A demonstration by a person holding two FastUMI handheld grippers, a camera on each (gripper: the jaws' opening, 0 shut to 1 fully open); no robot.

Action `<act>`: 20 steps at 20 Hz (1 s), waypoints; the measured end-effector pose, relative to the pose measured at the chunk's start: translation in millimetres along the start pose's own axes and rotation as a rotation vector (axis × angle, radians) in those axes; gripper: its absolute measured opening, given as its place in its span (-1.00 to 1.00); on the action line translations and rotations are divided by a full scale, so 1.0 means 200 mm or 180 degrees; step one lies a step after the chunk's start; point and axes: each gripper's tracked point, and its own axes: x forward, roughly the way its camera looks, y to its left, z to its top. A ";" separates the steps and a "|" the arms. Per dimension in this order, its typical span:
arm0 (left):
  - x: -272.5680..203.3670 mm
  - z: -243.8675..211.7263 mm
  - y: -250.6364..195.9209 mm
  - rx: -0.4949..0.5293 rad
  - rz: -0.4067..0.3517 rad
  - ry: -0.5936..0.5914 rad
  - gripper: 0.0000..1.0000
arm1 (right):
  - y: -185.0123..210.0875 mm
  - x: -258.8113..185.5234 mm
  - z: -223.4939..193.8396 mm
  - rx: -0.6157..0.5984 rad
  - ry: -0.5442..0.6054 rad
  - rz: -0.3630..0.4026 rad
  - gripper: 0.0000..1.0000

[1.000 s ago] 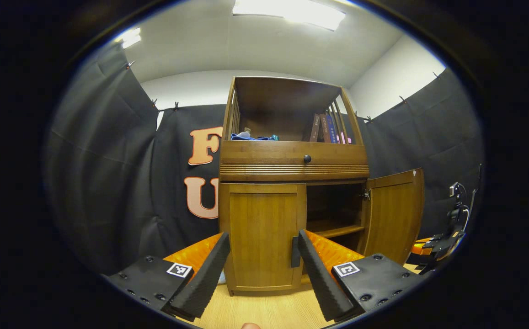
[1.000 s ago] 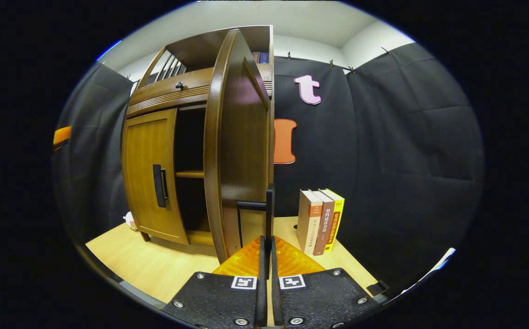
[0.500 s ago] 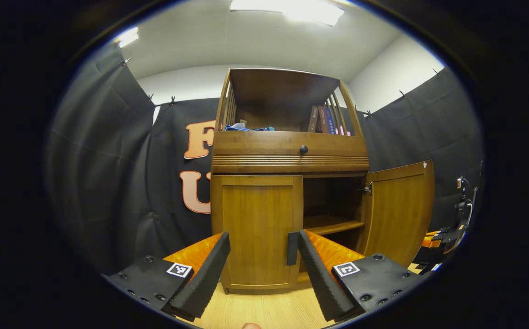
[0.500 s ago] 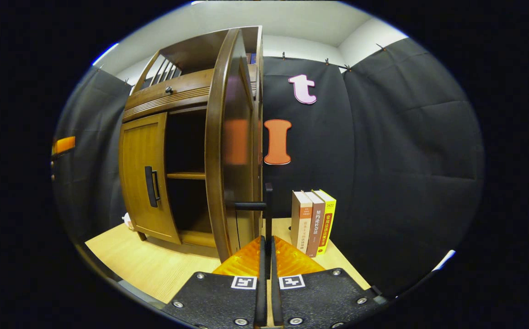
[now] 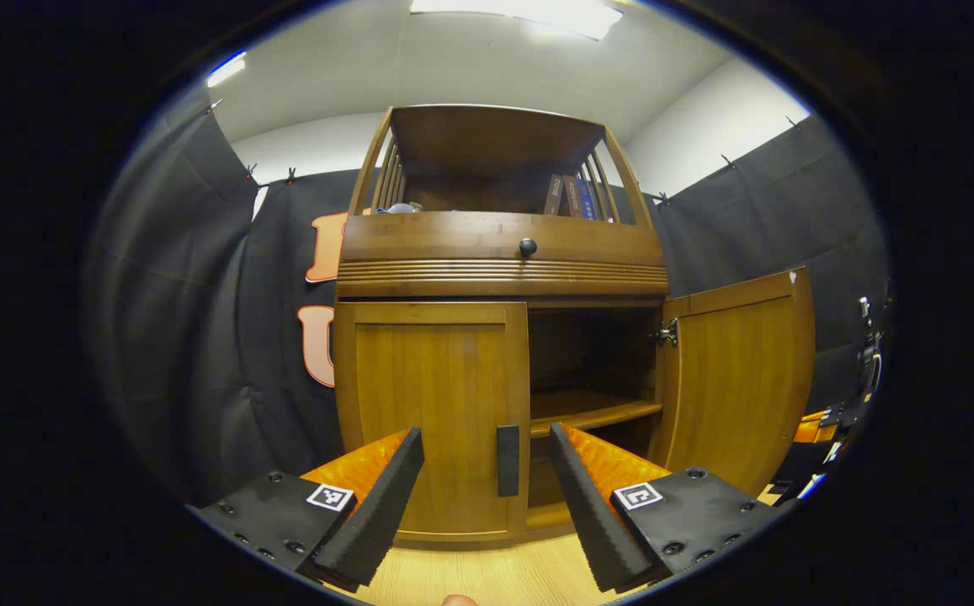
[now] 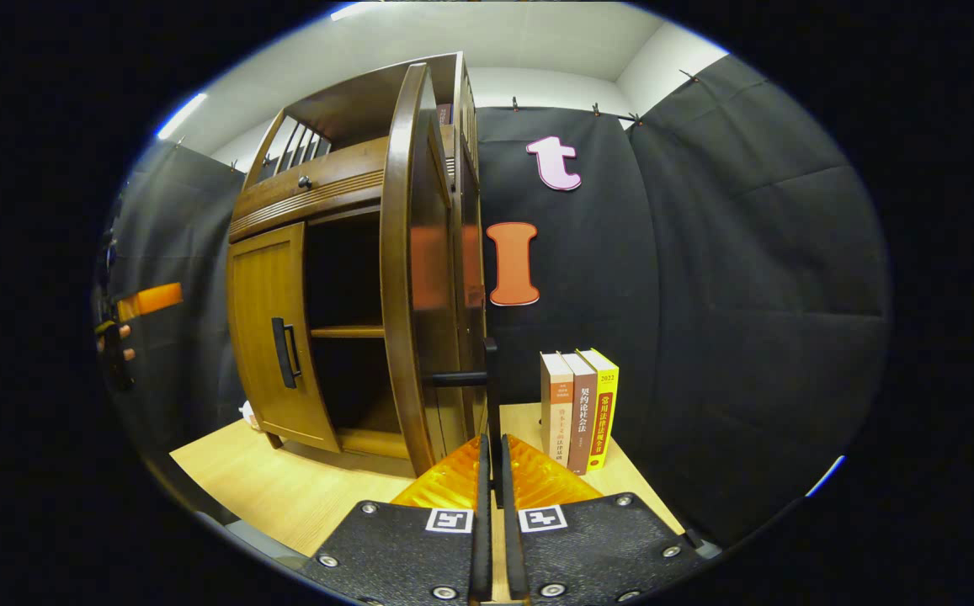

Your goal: Open the right door of the double-door shoe cabinet with the right hand, and open the left door with the left hand.

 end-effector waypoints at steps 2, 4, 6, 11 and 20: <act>0.08 -0.06 -0.04 -0.0008 -0.0007 0.0057 0.87 | -0.01 -0.04 0.02 -0.0027 -0.0051 0.0003 -0.85; 0.15 -0.13 -0.08 -0.0062 -0.0036 0.0122 0.87 | -0.02 -0.08 0.06 -0.0055 -0.0108 -0.0036 -0.58; 0.21 -0.20 -0.10 -0.0086 -0.0030 0.0158 0.88 | -0.05 -0.12 0.08 -0.0087 -0.0169 -0.0112 -0.39; 0.42 -0.32 -0.13 -0.0114 -0.0059 0.0107 0.94 | -0.19 -0.19 0.12 -0.0118 -0.0264 -0.0367 0.12; 0.68 -0.61 -0.13 -0.0170 -0.0069 0.0367 0.89 | -0.30 -0.19 0.10 -0.0028 -0.0291 -0.0530 0.84</act>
